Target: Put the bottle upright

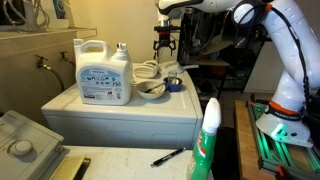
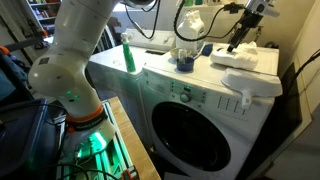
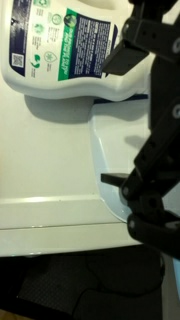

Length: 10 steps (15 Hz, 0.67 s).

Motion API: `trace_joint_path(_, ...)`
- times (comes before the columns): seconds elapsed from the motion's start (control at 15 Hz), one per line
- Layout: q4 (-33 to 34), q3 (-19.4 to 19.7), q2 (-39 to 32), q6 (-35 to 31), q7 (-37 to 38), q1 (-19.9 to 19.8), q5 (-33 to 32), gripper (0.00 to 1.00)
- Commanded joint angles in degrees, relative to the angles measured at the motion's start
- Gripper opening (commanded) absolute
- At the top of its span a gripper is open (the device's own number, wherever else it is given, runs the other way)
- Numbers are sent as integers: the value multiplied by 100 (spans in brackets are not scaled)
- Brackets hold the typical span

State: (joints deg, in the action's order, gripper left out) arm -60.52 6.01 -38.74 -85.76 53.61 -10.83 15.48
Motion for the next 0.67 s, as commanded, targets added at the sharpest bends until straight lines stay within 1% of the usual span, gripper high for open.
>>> trace_joint_path(0.0, 1, 0, 13, 0, 0, 5, 0, 100)
trace_joint_path(0.07, 1, 0, 38, 0, 0, 5, -1, 100)
trace_joint_path(0.13, 27, -44, -50, -410, 398, -63, 389, 100)
trace_joint_path(0.2, 138, -30, -187, -830, 437, -86, 483, 100)
trace_joint_path(0.33, 428, -30, -501, -1435, 548, -182, 712, 100)
trace_joint_path(0.4, 507, 2, -623, -1799, 616, -198, 752, 100)
trace_joint_path(0.47, 544, 89, -712, -2139, 703, -165, 641, 100)
trace_joint_path(0.6, 711, 143, -907, -2227, 850, -216, 565, 100)
